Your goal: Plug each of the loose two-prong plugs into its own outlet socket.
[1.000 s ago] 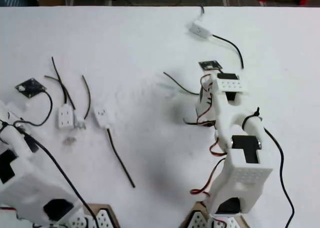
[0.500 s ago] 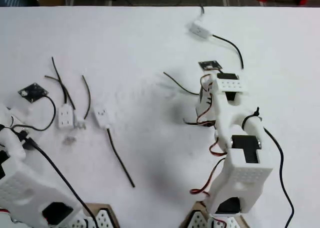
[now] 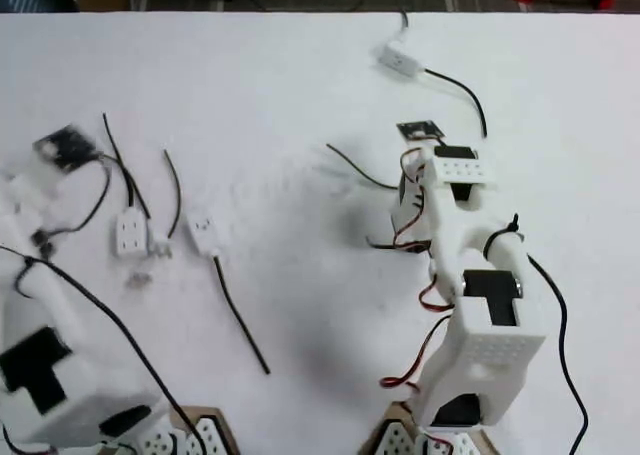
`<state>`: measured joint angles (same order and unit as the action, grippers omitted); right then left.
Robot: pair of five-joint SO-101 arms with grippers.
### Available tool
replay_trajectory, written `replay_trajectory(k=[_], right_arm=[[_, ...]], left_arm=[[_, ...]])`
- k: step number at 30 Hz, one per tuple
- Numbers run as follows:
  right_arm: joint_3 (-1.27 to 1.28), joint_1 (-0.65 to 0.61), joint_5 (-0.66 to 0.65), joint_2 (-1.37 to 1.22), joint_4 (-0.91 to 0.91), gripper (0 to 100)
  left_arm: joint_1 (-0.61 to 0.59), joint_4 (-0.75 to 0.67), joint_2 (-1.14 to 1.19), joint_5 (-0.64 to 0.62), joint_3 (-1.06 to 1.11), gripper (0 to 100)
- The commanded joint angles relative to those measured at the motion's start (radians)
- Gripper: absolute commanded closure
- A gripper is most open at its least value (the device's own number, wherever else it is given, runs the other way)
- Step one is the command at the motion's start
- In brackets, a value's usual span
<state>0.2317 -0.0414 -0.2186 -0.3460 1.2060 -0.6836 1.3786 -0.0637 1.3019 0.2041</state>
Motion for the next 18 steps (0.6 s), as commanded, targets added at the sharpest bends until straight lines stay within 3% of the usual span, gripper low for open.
replay_trajectory(k=[1, 8, 18], right_arm=[[-0.011, -0.022, -0.008, -0.016, -0.007, 97.8], [-0.011, -0.016, -0.008, -0.016, -0.007, 97.8], [-0.011, -0.015, -0.003, -0.016, -0.008, 97.8]], left_arm=[[0.180, 0.017, -0.124, -0.325, -0.051, 97], [0.530, 0.017, -0.013, -0.678, -0.241, 97], [0.707, 0.021, 0.607, -0.839, -0.937, 97]])
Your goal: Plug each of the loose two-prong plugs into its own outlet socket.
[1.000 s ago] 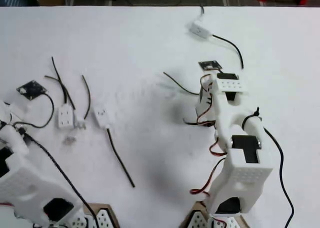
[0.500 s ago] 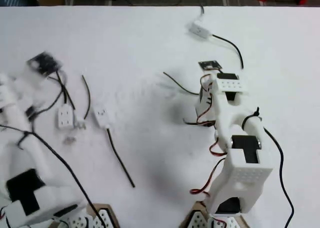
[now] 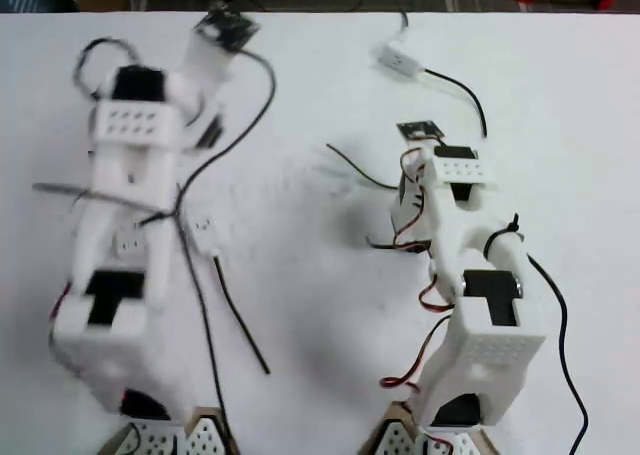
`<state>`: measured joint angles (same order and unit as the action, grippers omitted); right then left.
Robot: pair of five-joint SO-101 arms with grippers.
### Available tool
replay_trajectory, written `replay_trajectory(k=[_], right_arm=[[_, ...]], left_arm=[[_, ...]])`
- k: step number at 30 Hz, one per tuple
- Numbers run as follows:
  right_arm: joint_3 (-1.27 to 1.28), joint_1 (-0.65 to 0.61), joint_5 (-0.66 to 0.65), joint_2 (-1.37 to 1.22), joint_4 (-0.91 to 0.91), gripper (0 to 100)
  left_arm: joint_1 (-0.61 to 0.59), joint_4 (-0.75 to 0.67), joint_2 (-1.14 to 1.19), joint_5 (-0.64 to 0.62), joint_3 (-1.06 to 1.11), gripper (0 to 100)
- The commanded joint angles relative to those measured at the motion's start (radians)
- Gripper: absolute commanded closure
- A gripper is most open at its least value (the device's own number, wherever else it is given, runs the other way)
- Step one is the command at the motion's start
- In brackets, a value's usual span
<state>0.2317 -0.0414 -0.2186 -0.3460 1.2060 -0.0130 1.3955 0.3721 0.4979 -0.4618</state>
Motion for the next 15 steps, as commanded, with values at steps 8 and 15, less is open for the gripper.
replay_trajectory(k=[8, 15], right_arm=[[-0.011, -0.013, -0.006, -0.016, -0.008, 97.8], [-0.011, -0.013, -0.006, -0.016, -0.012, 97.8]], left_arm=[[0.107, 0.006, 0.704, -0.107, -0.953, 97], [0.088, 0.020, 0.974, -0.054, -1.200, 81]])
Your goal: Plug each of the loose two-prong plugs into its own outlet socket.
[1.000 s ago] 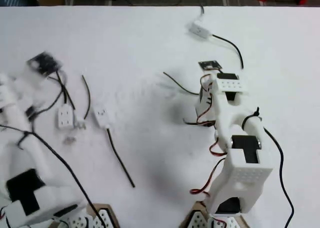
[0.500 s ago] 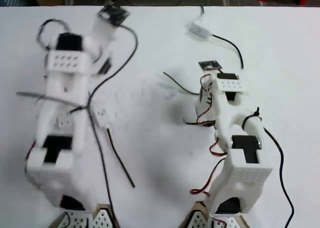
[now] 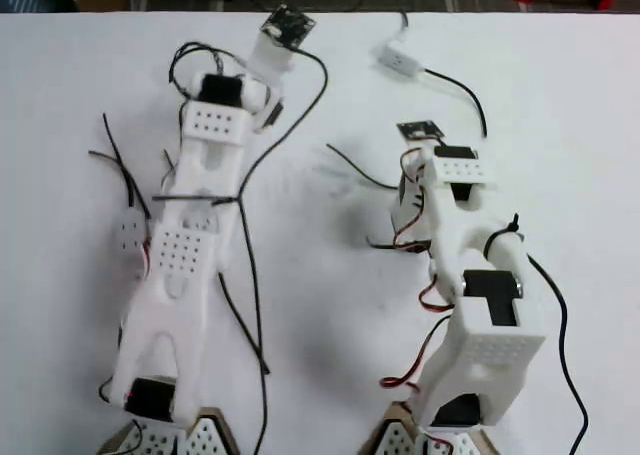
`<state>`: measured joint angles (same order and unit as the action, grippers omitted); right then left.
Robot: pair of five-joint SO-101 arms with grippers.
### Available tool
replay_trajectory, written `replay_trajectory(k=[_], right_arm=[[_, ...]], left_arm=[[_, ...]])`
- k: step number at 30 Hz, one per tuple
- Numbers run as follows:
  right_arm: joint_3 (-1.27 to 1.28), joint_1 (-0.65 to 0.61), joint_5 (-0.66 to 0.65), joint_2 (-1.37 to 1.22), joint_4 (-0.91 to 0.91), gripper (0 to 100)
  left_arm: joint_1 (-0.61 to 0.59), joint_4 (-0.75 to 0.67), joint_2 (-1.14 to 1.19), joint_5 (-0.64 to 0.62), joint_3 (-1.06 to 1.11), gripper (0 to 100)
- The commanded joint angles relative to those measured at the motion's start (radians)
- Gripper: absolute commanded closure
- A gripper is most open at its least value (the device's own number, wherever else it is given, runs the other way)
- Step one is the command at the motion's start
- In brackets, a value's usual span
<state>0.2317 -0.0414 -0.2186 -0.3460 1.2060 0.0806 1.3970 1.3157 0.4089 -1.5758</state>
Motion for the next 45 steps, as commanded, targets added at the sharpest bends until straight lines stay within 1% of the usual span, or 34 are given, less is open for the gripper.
replay_trajectory(k=[1, 3, 8, 11, 15, 18, 21, 23, 28, 32, 34, 36, 39, 42, 45], right_arm=[[-0.011, -0.013, -0.006, -0.016, -0.015, 97.8], [-0.011, -0.015, -0.008, -0.016, -0.016, 97.8], [-0.011, -0.016, -0.008, -0.016, -0.018, 97.8], [-0.011, -0.018, -0.008, -0.016, -0.018, 97.8], [-0.011, -0.019, -0.008, -0.016, -0.018, 97.7], [-0.011, -0.021, -0.008, -0.016, -0.018, 97.7], [-0.011, -0.021, -0.008, -0.016, -0.018, 97.7], [-0.011, -0.021, -0.008, -0.016, -0.018, 97.7], [-0.011, -0.021, -0.008, -0.016, -0.018, 97.7], [-0.009, -0.021, -0.008, -0.016, -0.016, 97.7], [-0.009, -0.021, -0.008, -0.016, -0.016, 97.7], [-0.008, -0.021, -0.008, -0.016, -0.016, 97.7], [0.002, -0.022, -0.008, -0.015, -0.016, 97.7], [0.002, -0.022, -0.008, -0.015, -0.016, 97.7], [0.003, -0.022, -0.008, -0.015, -0.016, 97.7]], left_arm=[[-0.005, 0.055, 0.031, 0.060, -0.083, 76], [-0.005, 0.118, 0.031, 0.091, -0.092, 73], [-0.025, 0.155, -0.056, 0.094, -0.095, 72], [-0.038, 0.229, -0.179, 0.095, -0.094, 72], [-0.054, 0.385, -0.374, 0.101, -0.092, 72], [-0.101, 0.397, -0.504, 0.061, -0.081, 72], [-0.159, 0.397, -0.667, 0.017, 0.003, 72], [-0.179, 0.397, -0.805, 0.015, 0.140, 72], [-0.183, 0.390, -1.216, 0.015, 0.614, 72], [-0.202, 0.387, -1.495, 0.005, 0.956, 72], [-0.242, 0.361, -1.600, -0.054, 1.109, 72], [-0.309, 0.311, -1.685, -0.129, 1.257, 72], [-0.387, 0.241, -1.774, -0.244, 1.467, 72], [-0.409, 0.189, -1.825, -0.361, 1.672, 72], [-0.406, 0.127, -1.837, -0.440, 1.866, 72]])
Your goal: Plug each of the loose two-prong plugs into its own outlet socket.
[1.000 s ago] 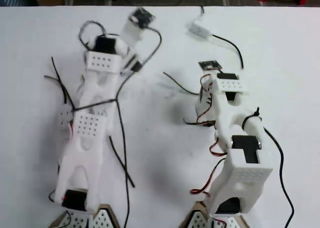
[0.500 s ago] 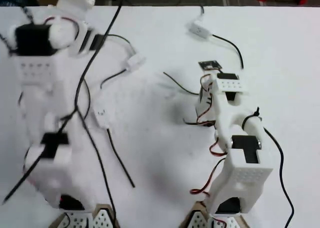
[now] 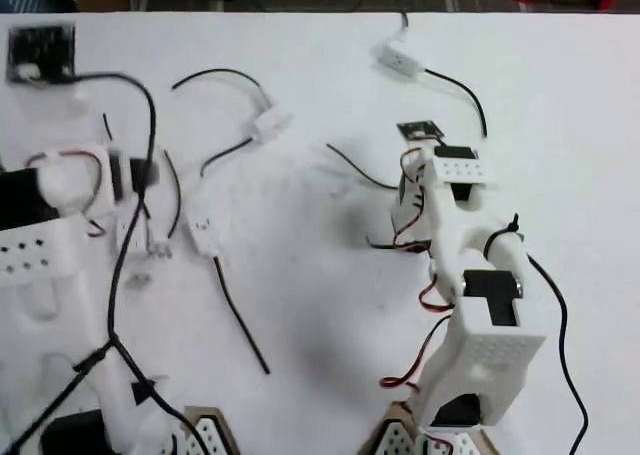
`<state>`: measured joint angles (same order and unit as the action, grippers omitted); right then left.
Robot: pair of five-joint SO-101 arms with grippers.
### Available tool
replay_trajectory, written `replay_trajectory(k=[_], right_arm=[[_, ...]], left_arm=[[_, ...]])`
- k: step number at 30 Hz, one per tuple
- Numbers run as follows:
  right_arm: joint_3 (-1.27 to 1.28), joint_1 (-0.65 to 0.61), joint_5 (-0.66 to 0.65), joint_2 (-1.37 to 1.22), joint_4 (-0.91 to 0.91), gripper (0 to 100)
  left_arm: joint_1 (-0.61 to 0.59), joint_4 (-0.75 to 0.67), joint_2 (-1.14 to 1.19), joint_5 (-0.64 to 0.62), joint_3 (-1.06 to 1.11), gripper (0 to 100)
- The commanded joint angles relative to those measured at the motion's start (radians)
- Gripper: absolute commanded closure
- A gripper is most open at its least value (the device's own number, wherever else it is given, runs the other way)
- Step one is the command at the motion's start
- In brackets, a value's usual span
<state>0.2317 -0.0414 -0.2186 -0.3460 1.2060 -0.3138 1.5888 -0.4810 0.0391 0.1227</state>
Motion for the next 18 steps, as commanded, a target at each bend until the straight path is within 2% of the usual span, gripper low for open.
replay_trajectory(k=[1, 7, 14, 18], right_arm=[[0.003, -0.022, -0.008, -0.015, -0.016, 97.7], [0.005, -0.022, -0.008, -0.015, -0.016, 97.7], [0.005, -0.022, -0.008, -0.015, -0.016, 97.7], [0.005, -0.022, -0.008, -0.015, -0.016, 97.7]], left_arm=[[-0.012, -0.089, -0.039, -0.087, 0.226, 72], [0.001, -0.311, -0.044, -0.144, 0.522, 72], [0.156, -0.491, -0.041, -0.252, 0.700, 72], [0.179, -0.598, -0.039, -0.298, 0.763, 72]])
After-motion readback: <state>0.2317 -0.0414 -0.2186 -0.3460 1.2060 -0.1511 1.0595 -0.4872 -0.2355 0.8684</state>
